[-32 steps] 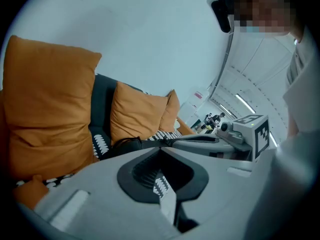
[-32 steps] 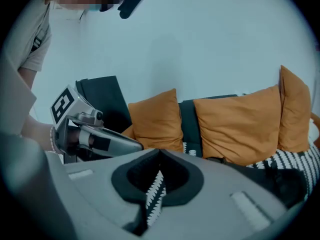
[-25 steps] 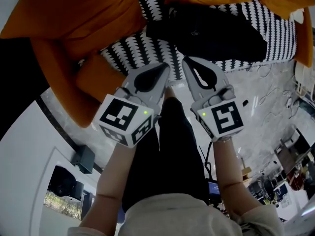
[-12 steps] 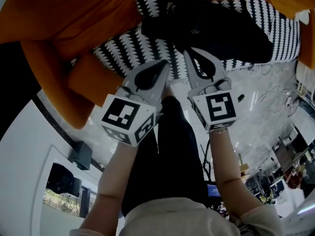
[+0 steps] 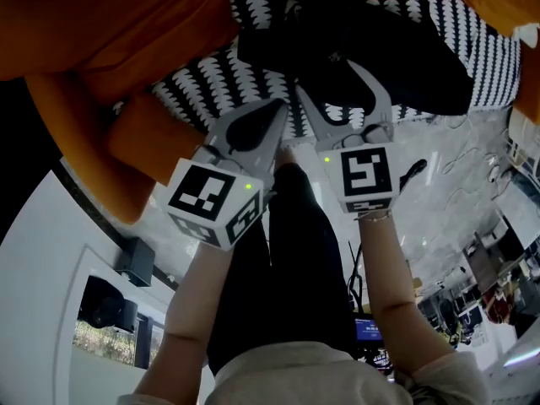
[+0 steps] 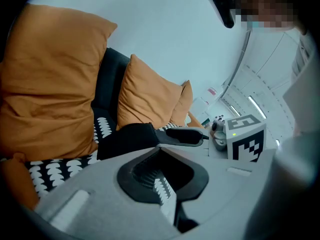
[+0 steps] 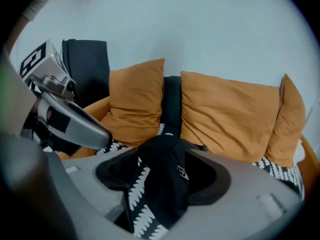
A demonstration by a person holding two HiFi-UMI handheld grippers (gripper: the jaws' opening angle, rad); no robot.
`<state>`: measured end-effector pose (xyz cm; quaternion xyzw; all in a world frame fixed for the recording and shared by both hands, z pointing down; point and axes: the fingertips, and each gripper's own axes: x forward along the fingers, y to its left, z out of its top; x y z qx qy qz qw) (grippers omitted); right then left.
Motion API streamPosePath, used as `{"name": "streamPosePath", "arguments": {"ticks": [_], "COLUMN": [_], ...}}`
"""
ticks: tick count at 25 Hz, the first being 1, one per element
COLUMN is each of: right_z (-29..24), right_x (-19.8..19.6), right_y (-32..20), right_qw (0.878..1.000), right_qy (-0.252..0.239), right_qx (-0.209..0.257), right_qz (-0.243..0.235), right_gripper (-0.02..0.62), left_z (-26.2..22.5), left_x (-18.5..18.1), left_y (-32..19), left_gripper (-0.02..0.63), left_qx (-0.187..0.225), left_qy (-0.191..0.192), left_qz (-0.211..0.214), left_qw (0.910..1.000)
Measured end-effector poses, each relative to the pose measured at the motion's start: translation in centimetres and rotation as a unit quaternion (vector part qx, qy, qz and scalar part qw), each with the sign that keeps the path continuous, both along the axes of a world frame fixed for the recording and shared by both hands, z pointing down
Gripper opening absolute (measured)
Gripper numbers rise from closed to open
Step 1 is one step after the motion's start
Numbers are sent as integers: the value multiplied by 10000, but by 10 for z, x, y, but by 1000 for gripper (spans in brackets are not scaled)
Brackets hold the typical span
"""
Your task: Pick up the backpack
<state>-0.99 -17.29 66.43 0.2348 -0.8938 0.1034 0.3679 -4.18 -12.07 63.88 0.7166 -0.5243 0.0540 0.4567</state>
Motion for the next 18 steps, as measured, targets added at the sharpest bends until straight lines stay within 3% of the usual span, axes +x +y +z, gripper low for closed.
{"name": "streamPosePath", "arguments": {"ticks": [5,9,18], "right_z": [22,27,35], "right_x": [-3,-5,-11], "right_y": [-5,-9,-5], "right_qw": [9975,9957,9934], "right_qy": [432,601,612], "right_qx": [327,485,608], "right_qz": [-455,-514,-754], "right_gripper": [284,284,284], "left_z": [9,8,5], "left_x": [-2,-4,-6], "left_y": [-3,-5,-1], "left_gripper": [5,5,5], "left_qx": [-79,-79,-65], "left_qy": [80,46,-35], "left_qz": [-78,-151,-240], "left_qw": [9999,9998,9997]}}
